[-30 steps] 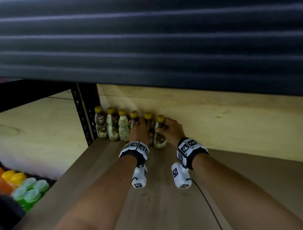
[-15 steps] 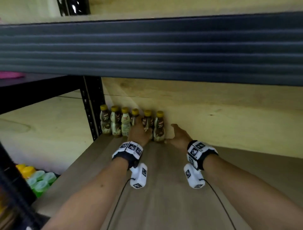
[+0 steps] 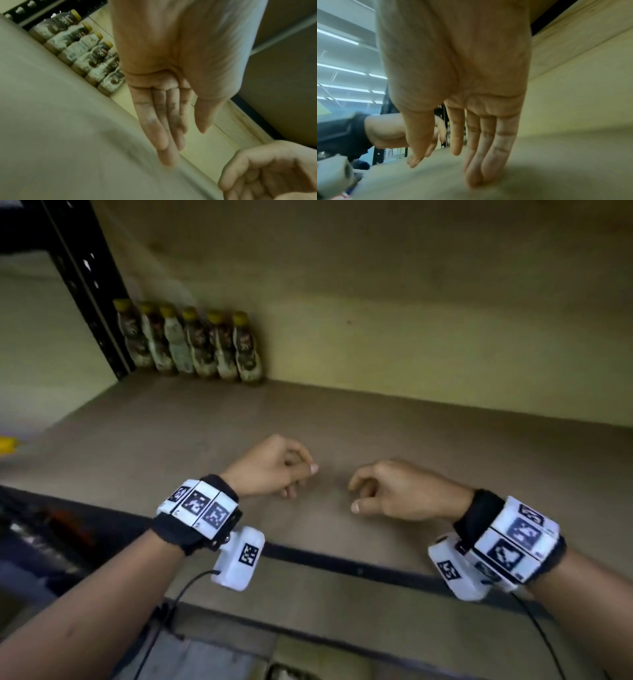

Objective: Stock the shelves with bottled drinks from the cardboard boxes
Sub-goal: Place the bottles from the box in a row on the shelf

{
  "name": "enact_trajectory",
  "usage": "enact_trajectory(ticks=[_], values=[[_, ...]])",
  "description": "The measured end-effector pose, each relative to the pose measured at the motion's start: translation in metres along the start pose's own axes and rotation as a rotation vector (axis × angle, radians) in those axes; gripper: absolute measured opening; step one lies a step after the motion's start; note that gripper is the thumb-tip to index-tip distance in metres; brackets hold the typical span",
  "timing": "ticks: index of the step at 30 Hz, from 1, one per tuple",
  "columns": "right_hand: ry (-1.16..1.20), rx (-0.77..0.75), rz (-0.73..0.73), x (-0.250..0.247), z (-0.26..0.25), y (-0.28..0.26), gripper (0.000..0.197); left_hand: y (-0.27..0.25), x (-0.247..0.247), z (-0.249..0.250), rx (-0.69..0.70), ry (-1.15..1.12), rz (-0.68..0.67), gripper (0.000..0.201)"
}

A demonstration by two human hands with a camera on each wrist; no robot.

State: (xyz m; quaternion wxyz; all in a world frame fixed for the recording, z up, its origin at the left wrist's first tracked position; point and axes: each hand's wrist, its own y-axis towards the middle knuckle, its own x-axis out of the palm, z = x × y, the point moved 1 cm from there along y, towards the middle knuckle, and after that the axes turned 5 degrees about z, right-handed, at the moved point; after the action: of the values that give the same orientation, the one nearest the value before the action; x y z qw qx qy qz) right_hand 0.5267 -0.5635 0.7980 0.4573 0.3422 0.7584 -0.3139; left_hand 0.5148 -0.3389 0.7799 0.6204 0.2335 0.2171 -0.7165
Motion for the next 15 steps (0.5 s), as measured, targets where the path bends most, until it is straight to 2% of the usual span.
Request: enact_trajectory(ticks=[2, 5, 7, 9, 10, 12, 15], values=[[0.061, -0.035, 0.016, 0.017, 0.006, -0.035, 0.026, -0.024, 0.034, 0.004, -0.043, 0.013, -0.079, 0.022], [0.186, -0.060, 0.110, 0.042, 0.012, -0.074, 0.014, -0.059, 0.058, 0.001, -0.102, -0.029, 0.006, 0.032], [0.256, -0.058, 0.261, 0.060, 0.015, -0.097, 0.010, -0.083, 0.065, -0.005, -0.127, -0.045, 0.050, 0.034], [0.387, -0.050, 0.427, 0.081, 0.014, -0.115, 0.007, -0.107, 0.076, -0.015, -0.131, -0.007, 0.004, 0.032], [0.489, -0.027, 0.451, 0.095, 0.012, -0.122, 0.006, -0.117, 0.083, -0.025, -0.145, 0.012, -0.030, 0.029], [0.612, 0.045, 0.398, 0.136, 0.011, -0.131, 0.007, -0.134, 0.099, -0.054, -0.197, 0.028, -0.108, 0.024], [0.580, 0.197, 0.203, 0.218, 0.019, -0.137, 0.005, -0.147, 0.119, -0.112, -0.270, 0.063, -0.224, 0.018]])
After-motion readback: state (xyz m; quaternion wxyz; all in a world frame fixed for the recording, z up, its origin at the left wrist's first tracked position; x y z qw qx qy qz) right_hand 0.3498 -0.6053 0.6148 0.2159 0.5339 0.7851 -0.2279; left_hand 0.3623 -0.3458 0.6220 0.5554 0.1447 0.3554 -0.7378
